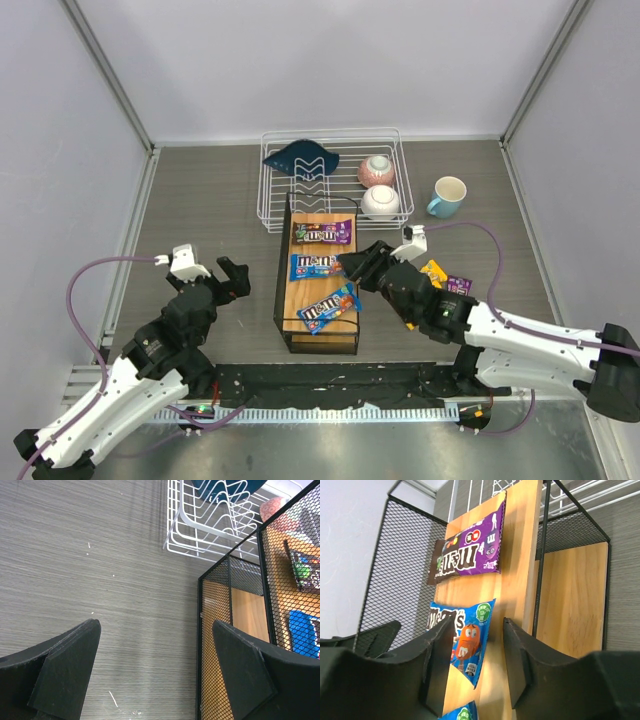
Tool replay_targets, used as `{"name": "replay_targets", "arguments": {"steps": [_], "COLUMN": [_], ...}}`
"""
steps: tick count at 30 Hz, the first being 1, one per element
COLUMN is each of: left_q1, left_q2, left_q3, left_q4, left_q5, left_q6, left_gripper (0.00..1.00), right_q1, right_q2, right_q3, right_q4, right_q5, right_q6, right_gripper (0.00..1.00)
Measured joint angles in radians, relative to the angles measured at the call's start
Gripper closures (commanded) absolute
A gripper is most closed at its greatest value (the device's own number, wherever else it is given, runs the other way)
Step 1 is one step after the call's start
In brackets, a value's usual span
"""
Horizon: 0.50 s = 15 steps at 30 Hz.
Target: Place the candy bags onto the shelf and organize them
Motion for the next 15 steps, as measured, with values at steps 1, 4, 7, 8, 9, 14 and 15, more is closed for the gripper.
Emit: {"name": "replay_targets", "arguments": {"steps": [1,4,7,8,9,14,15], "left_q1": [0.0,0.0,-0.001,-0.001,-0.001,-0.001,-0.001], "left_q2": [0.0,-0.001,-0.005,-0.006,-0.006,-0.006,-0.006], "left_q3": [0.0,0.0,0.0,0.0,0.0,0.0,0.0], "left_q4": [0.0,0.0,0.0,0.0,0.0,0.0,0.0], "left_q5": [0.0,0.0,-0.001,-0.001,-0.001,-0.001,-0.001], "left_q6": [0.0,0.0,0.0,0.0,0.0,0.0,0.0], "left_gripper": [0.0,0.0,0.0,0.0,0.0,0.0,0.0], "right_q1": [0.0,0.0,0.0,0.0,0.0,0.0,0.0], "right_q2": [-0.008,-0.043,-0.093,-0.106,-0.122,-0.195,-0.209], "right_q3": [0.0,0.0,0.003,0.005,0.01,0.047,0.053], "right_q4": [-0.003,-0.008,-0.032,-0.045,-0.072,-0.219,-0.246], "right_q5": [0.0,0.003,0.009,0.01,0.011,-0.002,-0.01], "right_q6": [-0.005,-0.009,-0.015,-0.018,-0.022,-0.058,-0.066], "right_gripper": [0.47,0.44,0.42,0.41,0.4,0.39,0.39]}}
